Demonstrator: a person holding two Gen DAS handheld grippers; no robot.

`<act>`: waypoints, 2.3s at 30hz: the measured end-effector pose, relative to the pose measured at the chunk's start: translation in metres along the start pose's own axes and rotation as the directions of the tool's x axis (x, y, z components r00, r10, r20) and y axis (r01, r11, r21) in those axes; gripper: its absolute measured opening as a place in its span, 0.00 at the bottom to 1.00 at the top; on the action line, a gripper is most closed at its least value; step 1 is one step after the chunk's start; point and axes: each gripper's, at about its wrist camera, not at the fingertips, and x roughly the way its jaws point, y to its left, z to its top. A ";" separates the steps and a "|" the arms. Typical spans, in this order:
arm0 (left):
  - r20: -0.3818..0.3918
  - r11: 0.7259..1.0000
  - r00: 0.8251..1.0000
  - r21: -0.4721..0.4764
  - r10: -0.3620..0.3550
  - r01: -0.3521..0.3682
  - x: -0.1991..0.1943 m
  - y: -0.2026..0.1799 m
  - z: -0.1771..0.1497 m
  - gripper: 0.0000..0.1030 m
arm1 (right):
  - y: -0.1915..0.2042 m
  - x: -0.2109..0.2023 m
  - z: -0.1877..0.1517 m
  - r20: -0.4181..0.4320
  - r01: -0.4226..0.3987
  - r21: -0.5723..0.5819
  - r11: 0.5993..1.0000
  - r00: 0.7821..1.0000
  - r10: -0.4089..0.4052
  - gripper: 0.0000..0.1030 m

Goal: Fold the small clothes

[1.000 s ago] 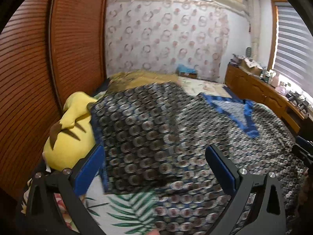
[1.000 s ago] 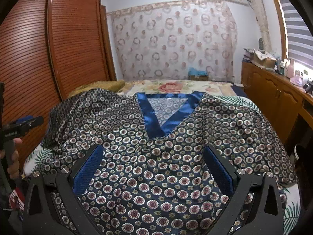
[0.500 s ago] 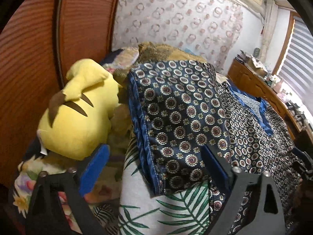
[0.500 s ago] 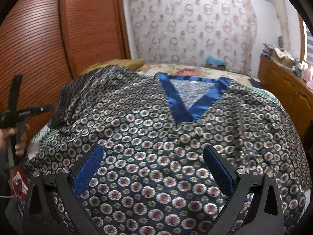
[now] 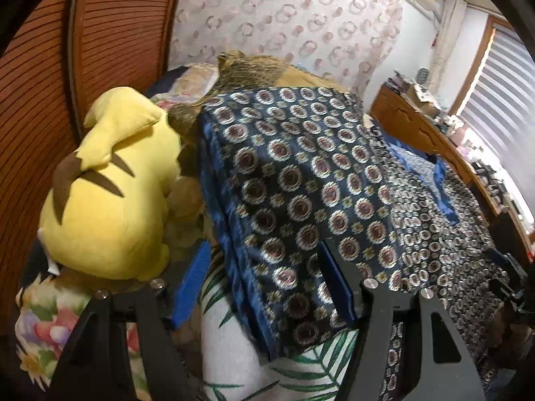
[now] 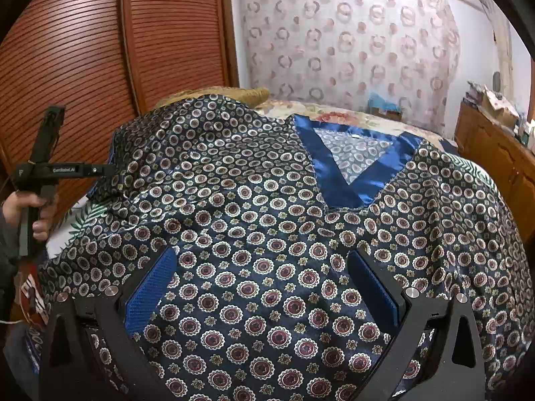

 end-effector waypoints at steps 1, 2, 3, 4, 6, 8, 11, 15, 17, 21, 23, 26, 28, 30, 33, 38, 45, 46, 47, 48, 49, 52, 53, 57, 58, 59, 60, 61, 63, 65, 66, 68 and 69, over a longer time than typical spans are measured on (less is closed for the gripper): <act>-0.002 1.000 1.000 -0.001 -0.001 0.001 0.002 0.002 0.002 0.59 | -0.001 0.000 0.000 -0.001 -0.002 0.004 1.000 1.000 0.002 1.00; -0.004 1.000 1.000 -0.001 0.006 -0.006 0.003 0.003 0.003 0.46 | -0.001 0.000 0.000 0.000 -0.004 0.008 1.000 1.000 0.004 1.00; -0.008 1.000 1.000 0.002 0.010 -0.010 0.004 0.004 0.003 0.40 | -0.001 0.000 0.000 0.000 -0.005 0.010 1.000 1.000 0.005 1.00; -0.010 1.000 1.000 0.002 0.007 -0.007 0.005 0.006 0.003 0.28 | -0.001 0.000 0.000 0.000 -0.006 0.011 1.000 1.000 0.006 1.00; -0.005 1.000 1.000 0.004 -0.015 0.015 0.003 0.008 0.002 0.10 | -0.001 -0.001 0.000 0.002 -0.007 0.012 1.000 1.000 0.007 1.00; 0.014 1.000 1.000 0.018 -0.002 0.002 -0.002 0.007 0.002 0.01 | -0.002 -0.001 -0.001 0.003 -0.009 0.013 1.000 1.000 0.009 1.00; 0.043 1.000 0.999 0.022 -0.002 0.001 -0.012 0.006 0.003 0.00 | -0.002 -0.002 -0.001 0.007 -0.013 0.014 1.000 1.000 0.013 1.00; 0.101 0.999 0.995 0.044 -0.012 0.008 -0.033 -0.007 0.009 0.00 | -0.003 -0.003 -0.001 0.010 -0.016 0.024 1.000 1.000 0.016 1.00; 0.129 0.997 0.991 0.074 -0.035 0.026 -0.043 -0.021 0.014 0.00 | -0.004 -0.003 -0.001 0.011 -0.018 0.029 0.999 1.000 0.017 1.00; 0.154 0.985 0.984 0.159 -0.095 0.070 -0.055 -0.061 0.031 0.00 | -0.004 -0.004 -0.001 0.013 -0.017 0.032 0.999 1.000 0.016 1.00; 0.158 0.974 0.979 0.205 -0.128 0.095 -0.055 -0.082 0.040 0.00 | -0.005 -0.004 -0.001 0.015 -0.015 0.036 0.999 1.000 0.015 1.00; 0.147 0.954 0.974 0.269 -0.174 0.130 -0.051 -0.115 0.053 0.00 | -0.006 -0.005 -0.001 0.017 -0.015 0.044 0.999 1.000 0.014 1.00; 0.136 0.942 0.972 0.304 -0.193 0.144 -0.046 -0.133 0.060 0.00 | -0.008 -0.005 -0.001 0.016 -0.016 0.048 0.999 1.000 0.015 1.00; 0.119 0.930 0.971 0.333 -0.207 0.157 -0.040 -0.149 0.066 0.00 | -0.009 -0.005 -0.001 0.016 -0.017 0.052 0.999 1.000 0.016 1.00; 0.115 0.923 0.976 0.362 -0.186 0.133 -0.037 -0.167 0.066 0.00 | -0.010 -0.005 -0.001 0.017 -0.019 0.060 0.998 1.000 0.018 1.00; 0.127 0.921 0.972 0.365 -0.196 0.138 -0.050 -0.173 0.062 0.17 | -0.012 -0.005 -0.002 0.019 -0.023 0.068 0.997 1.000 0.022 1.00; 0.183 0.928 0.977 0.371 -0.111 0.036 -0.072 -0.167 0.054 0.37 | -0.011 -0.005 -0.002 0.017 -0.019 0.064 0.998 1.000 0.018 1.00; 0.188 0.931 0.977 0.365 -0.096 0.021 -0.073 -0.164 0.052 0.38 | -0.011 -0.005 -0.002 0.018 -0.019 0.065 0.998 1.000 0.018 1.00; 0.192 0.933 0.978 0.361 -0.087 0.012 -0.073 -0.164 0.050 0.41 | -0.012 -0.005 -0.002 0.018 -0.020 0.066 0.998 1.000 0.019 1.00; 0.197 0.936 0.977 0.353 -0.077 0.002 -0.074 -0.160 0.048 0.42 | -0.012 -0.005 -0.001 0.017 -0.022 0.066 0.998 1.000 0.021 1.00; 0.202 0.939 0.977 0.343 -0.068 -0.006 -0.075 -0.155 0.045 0.45 | -0.012 -0.005 0.000 0.013 -0.025 0.065 0.998 1.000 0.024 1.00; 0.202 0.949 0.978 0.314 -0.048 -0.019 -0.076 -0.142 0.036 0.47 | -0.011 -0.006 0.006 0.012 -0.015 0.036 0.999 1.000 0.015 1.00; 0.202 0.954 0.979 0.299 -0.038 -0.024 -0.077 -0.135 0.032 0.47 | -0.011 -0.007 0.011 0.018 -0.012 0.023 1.000 1.000 0.012 1.00; 0.212 0.966 0.977 0.253 -0.006 -0.049 -0.080 -0.118 0.020 0.48 | -0.008 -0.010 0.032 0.036 -0.035 -0.010 0.999 0.999 0.036 1.00; 0.212 0.969 0.977 0.243 -0.001 -0.052 -0.080 -0.114 0.017 0.48 | -0.006 -0.009 0.037 0.041 -0.039 -0.019 0.999 0.998 0.040 1.00; 0.215 0.972 0.977 0.227 0.006 -0.056 -0.082 -0.108 0.014 0.48 | -0.003 -0.008 0.044 0.046 -0.049 -0.034 0.998 0.998 0.050 1.00; 0.219 0.975 0.976 0.215 0.009 -0.057 -0.083 -0.104 0.011 0.48 | 0.001 -0.006 0.050 0.050 -0.057 -0.049 0.997 0.997 0.060 1.00; 0.223 0.978 0.975 0.198 0.013 -0.058 -0.084 -0.099 0.009 0.48 | 0.005 -0.003 0.058 0.056 -0.069 -0.070 0.995 0.996 0.073 1.00; 0.222 0.982 0.975 0.180 0.022 -0.063 -0.084 -0.092 0.006 0.48 | 0.013 0.005 0.067 0.058 -0.092 -0.101 0.991 0.993 0.098 0.99; 0.222 0.982 0.974 0.172 0.038 -0.078 -0.082 -0.088 0.003 0.48 | 0.022 0.016 0.077 0.050 -0.113 -0.122 0.986 0.992 0.120 0.98; 0.227 0.983 0.973 0.161 0.047 -0.085 -0.082 -0.085 0.001 0.48 | 0.027 0.022 0.081 0.044 -0.128 -0.134 0.983 0.990 0.135 0.98; 0.239 0.985 0.970 0.147 0.053 -0.090 -0.083 -0.082 0.001 0.48 | 0.038 0.035 0.087 0.032 -0.154 -0.163 0.974 0.986 0.161 0.96; 0.248 0.986 0.967 0.139 0.057 -0.094 -0.085 -0.079 0.000 0.48 | 0.044 0.043 0.090 0.021 -0.165 -0.183 0.969 0.985 0.172 0.94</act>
